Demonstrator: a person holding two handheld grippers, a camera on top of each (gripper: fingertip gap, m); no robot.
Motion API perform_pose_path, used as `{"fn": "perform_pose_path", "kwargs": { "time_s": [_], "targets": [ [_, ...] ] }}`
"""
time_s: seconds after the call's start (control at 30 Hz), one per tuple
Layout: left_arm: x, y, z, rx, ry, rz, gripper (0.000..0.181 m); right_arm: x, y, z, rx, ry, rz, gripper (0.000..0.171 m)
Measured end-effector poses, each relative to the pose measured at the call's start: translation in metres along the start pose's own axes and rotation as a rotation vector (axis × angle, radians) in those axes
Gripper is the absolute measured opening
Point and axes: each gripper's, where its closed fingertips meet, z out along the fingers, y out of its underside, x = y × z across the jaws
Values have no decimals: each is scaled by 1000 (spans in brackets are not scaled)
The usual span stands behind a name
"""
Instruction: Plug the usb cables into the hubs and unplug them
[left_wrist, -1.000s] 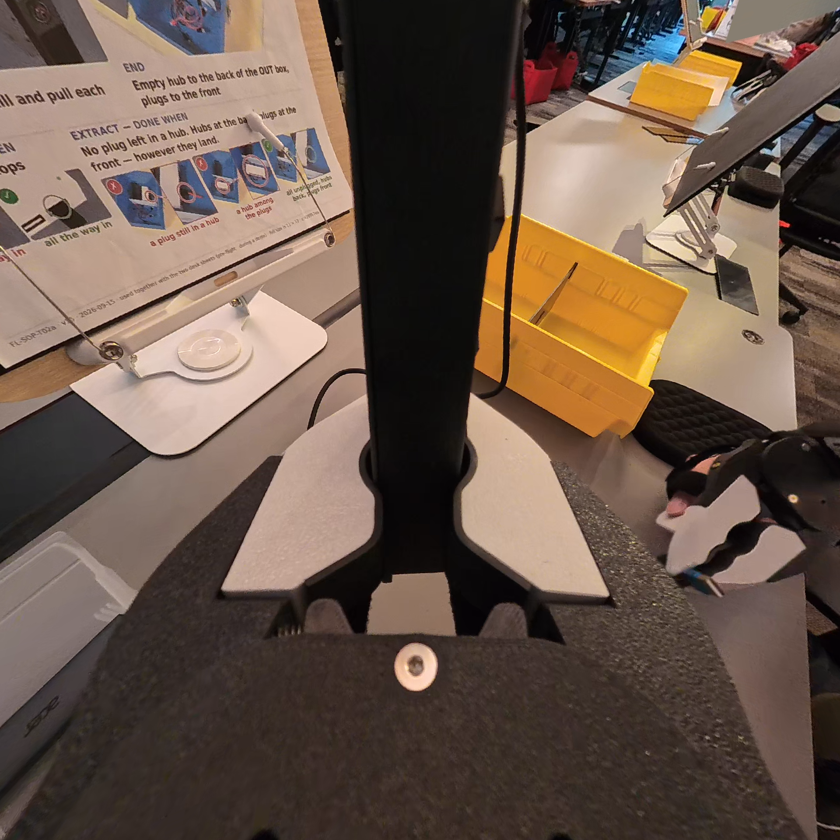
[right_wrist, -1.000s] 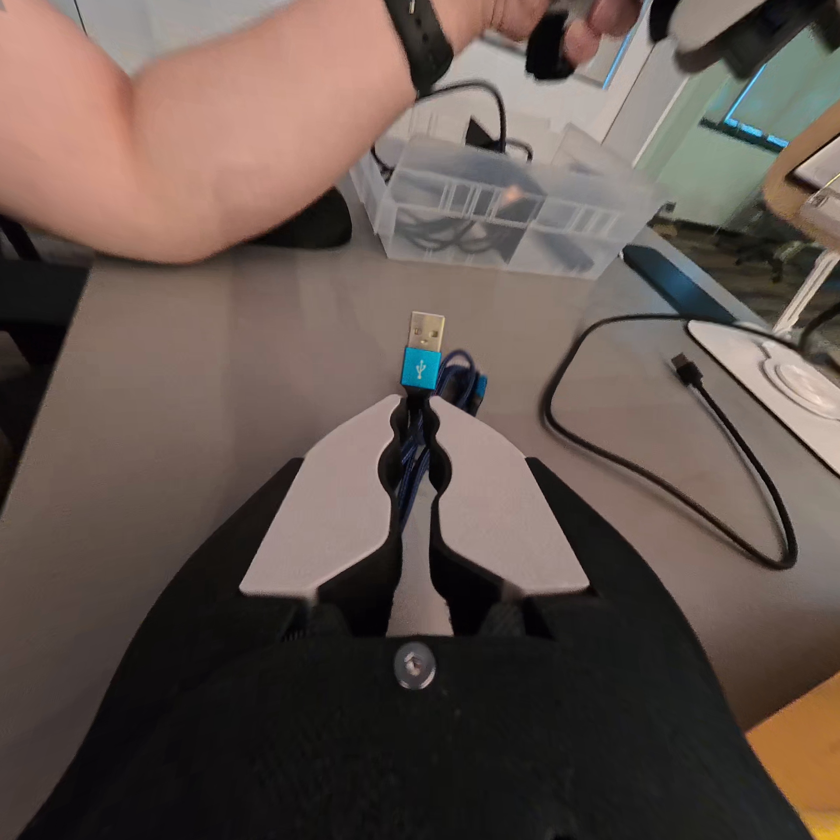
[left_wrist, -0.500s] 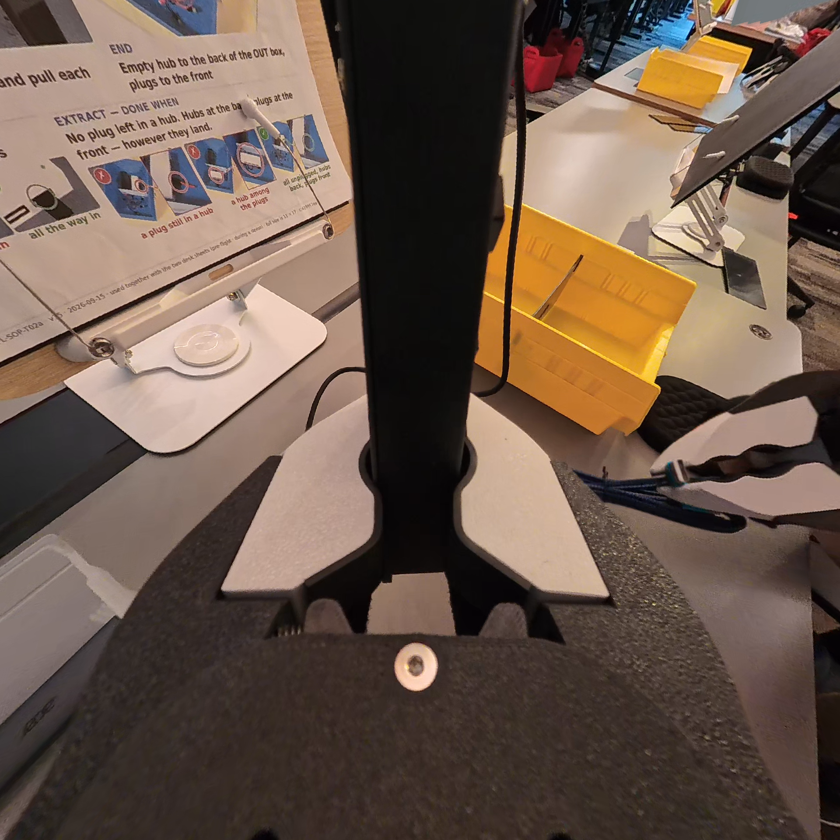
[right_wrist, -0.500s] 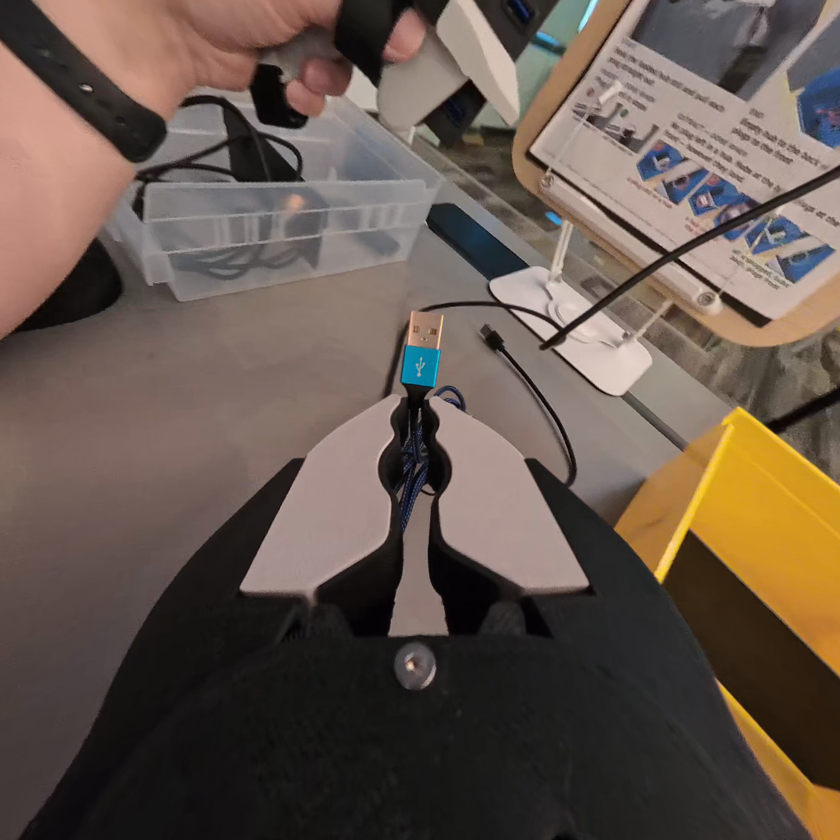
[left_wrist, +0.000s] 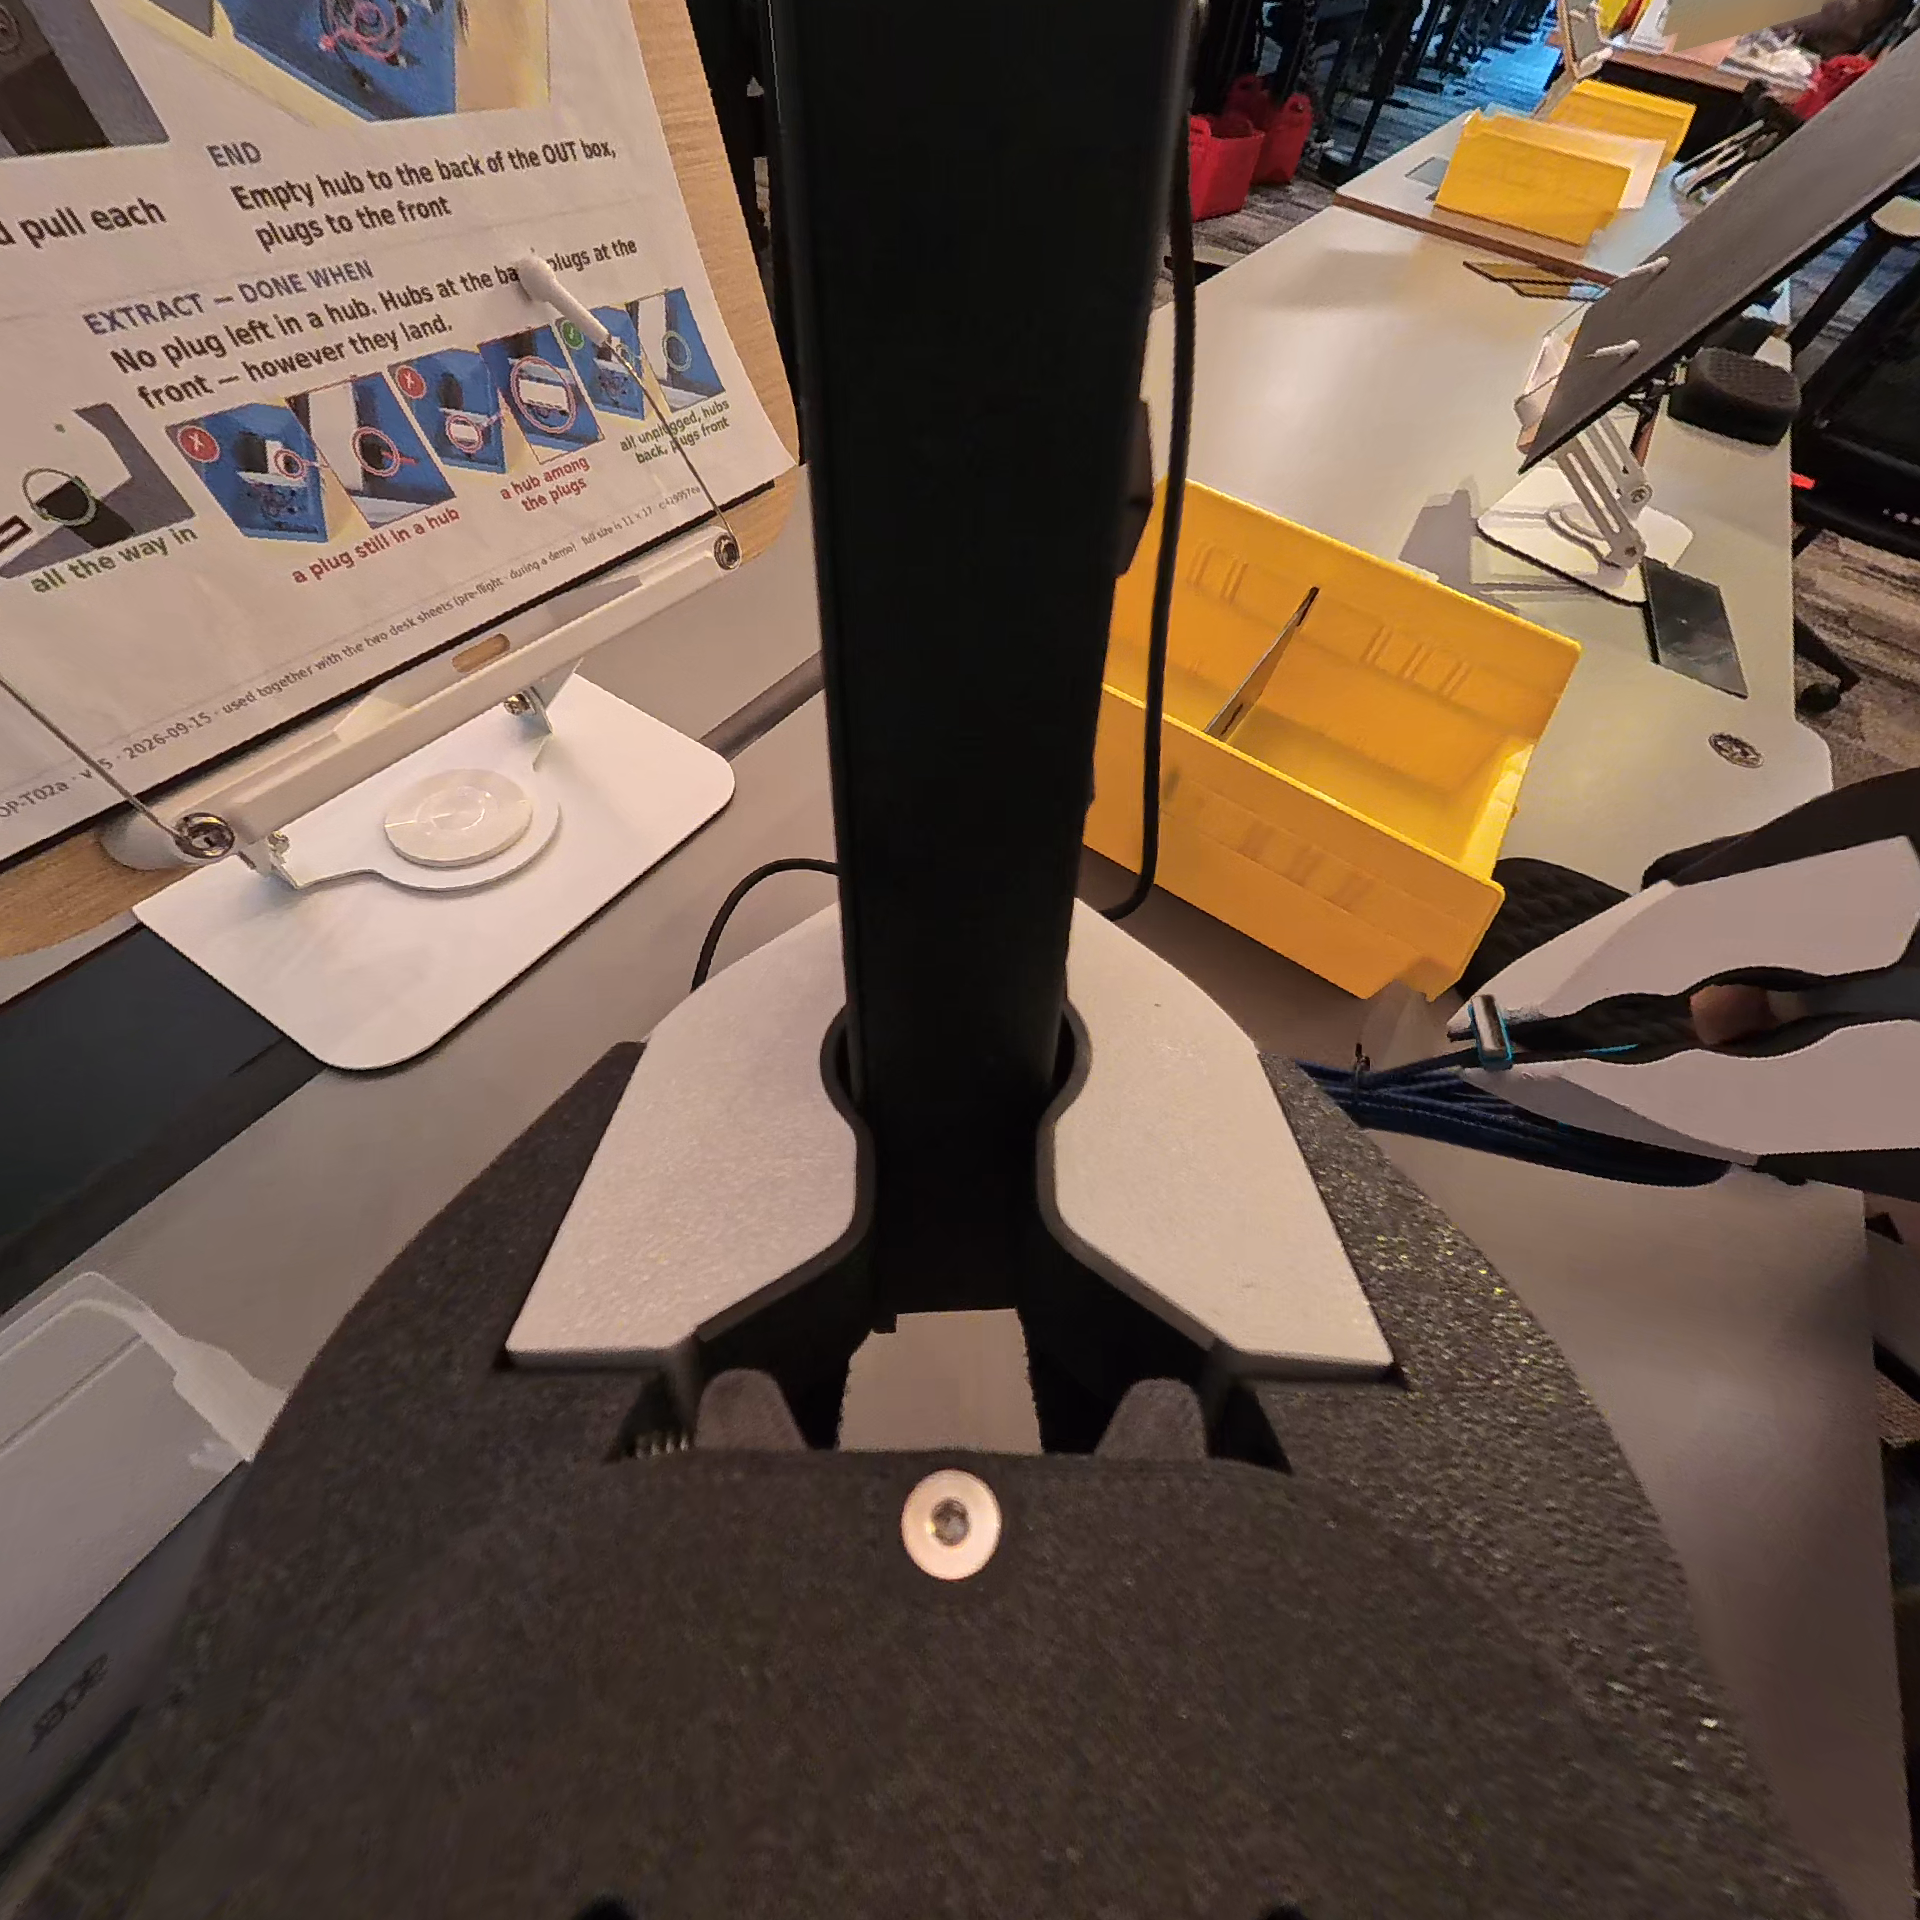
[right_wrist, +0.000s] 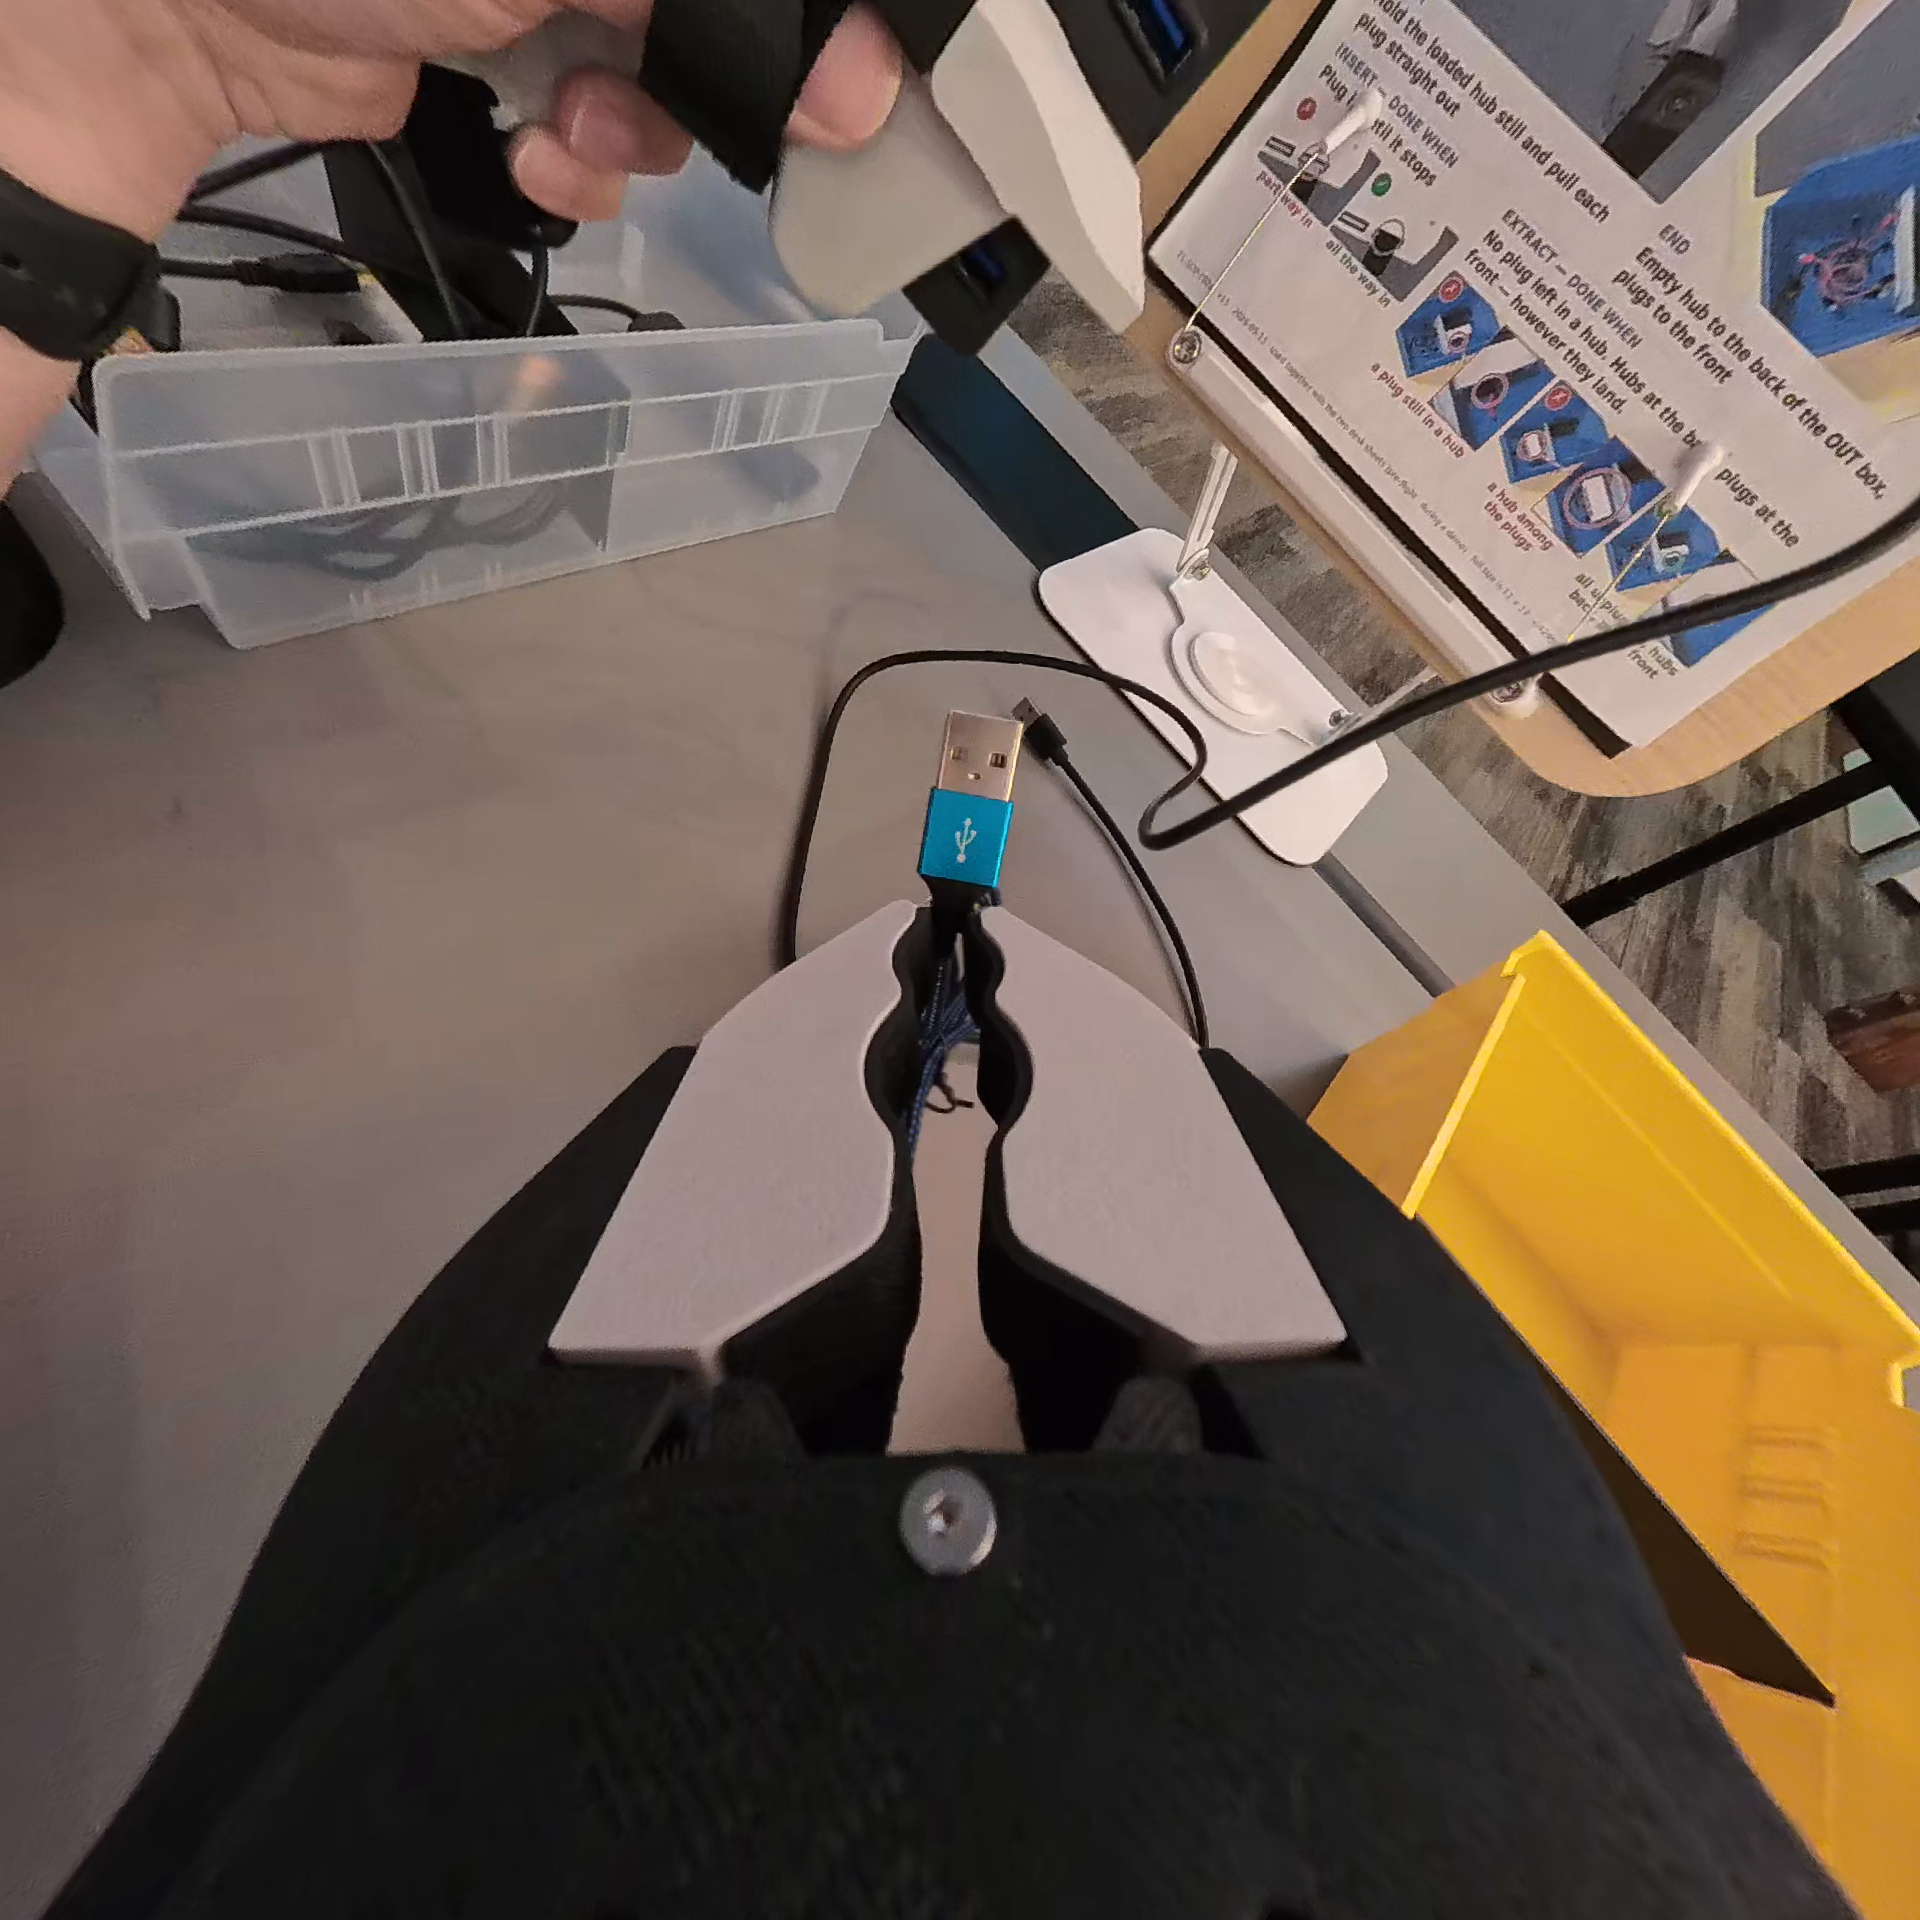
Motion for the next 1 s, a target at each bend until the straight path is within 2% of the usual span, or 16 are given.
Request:
{"fn": "perform_pose_path", "kwargs": {
  "time_s": [0.6,1.0],
  "targets": [
    [13,-4,23,28,0,102,27,15,-13,-14,-94,4,19,6],
    [25,-20,33,170,3,164,27,35,-51,-24,-246,-99,178,6]
  ]
}}
